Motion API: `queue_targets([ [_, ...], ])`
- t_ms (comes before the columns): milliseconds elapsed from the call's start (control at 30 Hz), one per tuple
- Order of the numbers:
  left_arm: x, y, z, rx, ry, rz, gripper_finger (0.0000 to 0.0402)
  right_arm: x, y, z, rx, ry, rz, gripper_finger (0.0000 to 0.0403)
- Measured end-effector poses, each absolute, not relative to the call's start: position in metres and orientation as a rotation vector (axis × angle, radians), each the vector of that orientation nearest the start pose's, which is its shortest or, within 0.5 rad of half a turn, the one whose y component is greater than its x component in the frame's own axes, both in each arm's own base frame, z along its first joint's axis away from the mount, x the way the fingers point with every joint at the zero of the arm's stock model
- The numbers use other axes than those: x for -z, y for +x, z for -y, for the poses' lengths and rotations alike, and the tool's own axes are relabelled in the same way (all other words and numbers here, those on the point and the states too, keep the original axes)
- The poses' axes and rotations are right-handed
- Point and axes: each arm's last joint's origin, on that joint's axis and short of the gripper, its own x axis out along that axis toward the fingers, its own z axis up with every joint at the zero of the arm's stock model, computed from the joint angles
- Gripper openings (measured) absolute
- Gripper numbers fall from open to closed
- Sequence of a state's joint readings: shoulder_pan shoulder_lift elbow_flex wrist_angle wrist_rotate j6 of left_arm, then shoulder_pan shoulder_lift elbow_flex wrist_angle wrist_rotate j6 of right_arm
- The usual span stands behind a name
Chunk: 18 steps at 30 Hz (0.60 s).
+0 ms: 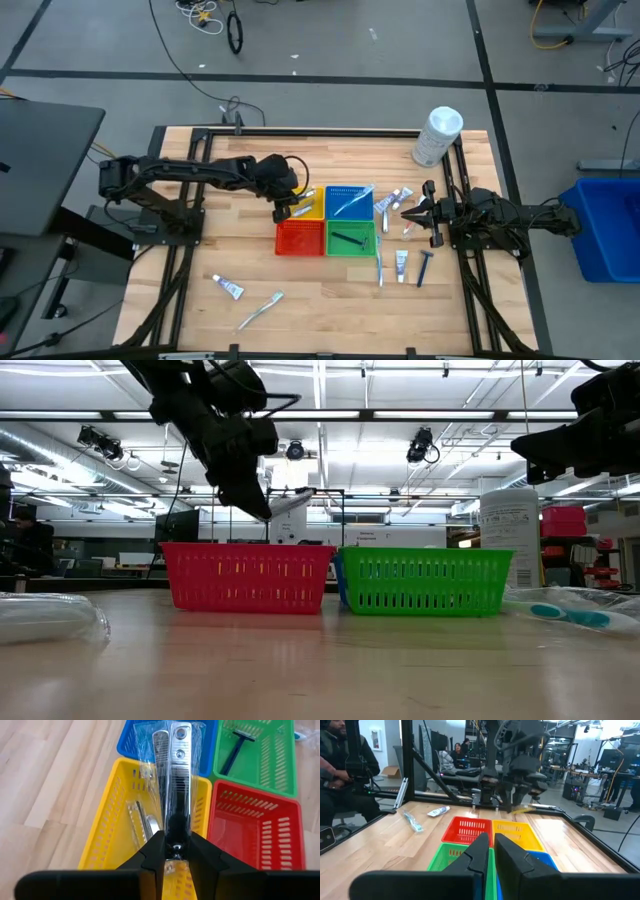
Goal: Pick & Place Travel size toiletries
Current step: Put the bottom left nail cutter into the yellow bin
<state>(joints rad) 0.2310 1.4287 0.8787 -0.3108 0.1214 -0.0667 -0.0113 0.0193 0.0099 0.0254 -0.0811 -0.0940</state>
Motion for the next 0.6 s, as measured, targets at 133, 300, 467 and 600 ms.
queue_targets([
  [133,-0.199,0.284,-0.065,-0.098,-0.261,-0.896,0.0068,-0.168,0.098,-0.001,-0.069,-0.095,0.019,0.0041],
  [300,-0.184,0.29,-0.071,-0.107,-0.304,-0.93,0.0075,-0.168,0.098,-0.001,-0.07,-0.095,0.019,0.004],
  [467,-0.178,0.293,-0.074,-0.095,-0.334,-0.932,0.007,-0.168,0.098,-0.001,-0.069,-0.095,0.019,0.0041],
  [600,-0.178,0.293,-0.074,-0.093,-0.34,-0.933,0.007,-0.168,0.098,-0.001,-0.069,-0.095,0.019,0.004],
])
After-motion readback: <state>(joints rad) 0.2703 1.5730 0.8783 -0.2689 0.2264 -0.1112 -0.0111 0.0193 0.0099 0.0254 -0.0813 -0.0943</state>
